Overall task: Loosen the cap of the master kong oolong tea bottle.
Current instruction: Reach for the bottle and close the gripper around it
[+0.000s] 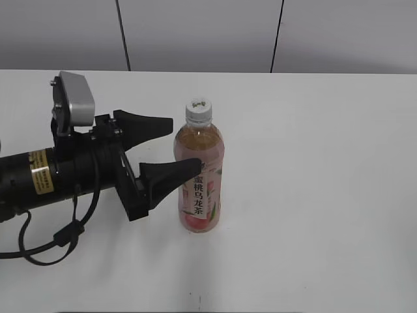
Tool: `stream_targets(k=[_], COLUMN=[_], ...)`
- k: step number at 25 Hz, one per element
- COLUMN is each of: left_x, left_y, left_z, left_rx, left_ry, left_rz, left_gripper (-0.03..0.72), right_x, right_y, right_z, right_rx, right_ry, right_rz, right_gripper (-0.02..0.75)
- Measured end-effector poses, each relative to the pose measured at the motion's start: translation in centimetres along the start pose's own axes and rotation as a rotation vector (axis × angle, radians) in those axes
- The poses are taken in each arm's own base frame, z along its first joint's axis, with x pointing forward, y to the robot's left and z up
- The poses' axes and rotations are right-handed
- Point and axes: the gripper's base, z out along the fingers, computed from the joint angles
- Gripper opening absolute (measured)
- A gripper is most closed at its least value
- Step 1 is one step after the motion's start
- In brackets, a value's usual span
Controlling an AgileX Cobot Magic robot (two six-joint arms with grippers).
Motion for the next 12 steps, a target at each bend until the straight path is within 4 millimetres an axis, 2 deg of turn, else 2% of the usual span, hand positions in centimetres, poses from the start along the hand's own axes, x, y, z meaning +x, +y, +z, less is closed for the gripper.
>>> stream_targets(k=[4,12], left_x=[-0.4,0.6], left_y=[0.2,0.2], left_z=[0.7,2.5], left_rx=[0.003,0.034], left_ry=[-0.020,-0.005], left_rz=[-0.010,-0.031], left_gripper=[0.597,0.597], right_x=[0.0,0.0], right_y=[0.0,0.0], right_z=[0.0,0.0], right_rx=[0.000,0.000], right_ry=[0.000,0.000], right_rz=[0.000,0.000], right_gripper=[0.524,0.524])
